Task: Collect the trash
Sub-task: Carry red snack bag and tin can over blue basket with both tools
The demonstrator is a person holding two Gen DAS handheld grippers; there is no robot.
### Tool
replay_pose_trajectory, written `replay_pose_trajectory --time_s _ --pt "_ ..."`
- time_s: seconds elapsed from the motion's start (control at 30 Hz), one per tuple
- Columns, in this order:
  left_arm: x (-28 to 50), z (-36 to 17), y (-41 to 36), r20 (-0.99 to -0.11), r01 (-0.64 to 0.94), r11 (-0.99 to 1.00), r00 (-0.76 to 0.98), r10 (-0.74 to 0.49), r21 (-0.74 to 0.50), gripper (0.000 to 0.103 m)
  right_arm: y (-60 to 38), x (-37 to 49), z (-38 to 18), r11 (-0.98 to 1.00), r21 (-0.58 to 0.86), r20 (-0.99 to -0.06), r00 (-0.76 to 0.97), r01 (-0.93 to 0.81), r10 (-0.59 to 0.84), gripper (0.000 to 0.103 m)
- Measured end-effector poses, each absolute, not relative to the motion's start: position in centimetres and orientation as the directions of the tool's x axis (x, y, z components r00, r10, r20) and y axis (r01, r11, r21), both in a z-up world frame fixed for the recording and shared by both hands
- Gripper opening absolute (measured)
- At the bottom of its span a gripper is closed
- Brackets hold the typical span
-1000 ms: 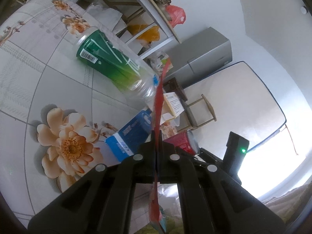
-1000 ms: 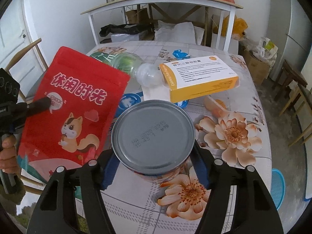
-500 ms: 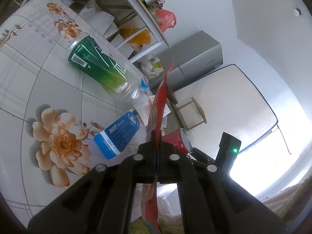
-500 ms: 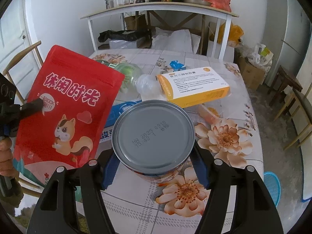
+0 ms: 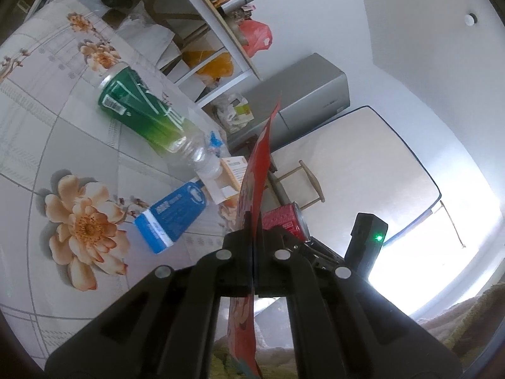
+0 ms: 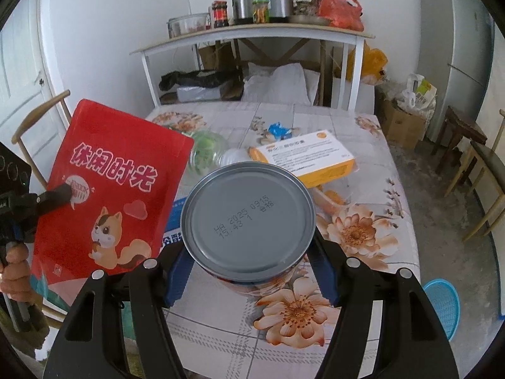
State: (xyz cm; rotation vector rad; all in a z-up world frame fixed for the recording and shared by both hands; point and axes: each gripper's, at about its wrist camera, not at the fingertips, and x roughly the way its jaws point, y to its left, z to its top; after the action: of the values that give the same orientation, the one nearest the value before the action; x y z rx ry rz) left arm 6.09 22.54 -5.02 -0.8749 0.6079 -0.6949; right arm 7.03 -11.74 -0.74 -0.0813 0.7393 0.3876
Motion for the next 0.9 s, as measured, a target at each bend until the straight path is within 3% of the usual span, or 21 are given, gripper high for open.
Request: replay_pose_trajectory --time_s 0.47,0.7,0.9 --pt "7.7 0.4 16.2 -0.179 0.428 0.457 0.548 -0.817 -0.779 0.0 -21.0 5.2 2.1 0.964 0.165 -0.562 0.783 -0.208 0.265 0.064" --pt "12.3 3.7 7.7 -0.207 0.541 0.422 0.413 -0.887 -0.727 0.0 -31.8 1.8 2.9 0.966 0.245 -0.509 0.859 0.079 0.059 0.064" --pt "15.9 5.3 -1.6 -0.248 0.625 0.369 0.275 -0.929 -0.688 0.0 -41.1 -1.9 1.4 0.89 0.325 -0.53 0.841 0.321 -0.109 0.065"
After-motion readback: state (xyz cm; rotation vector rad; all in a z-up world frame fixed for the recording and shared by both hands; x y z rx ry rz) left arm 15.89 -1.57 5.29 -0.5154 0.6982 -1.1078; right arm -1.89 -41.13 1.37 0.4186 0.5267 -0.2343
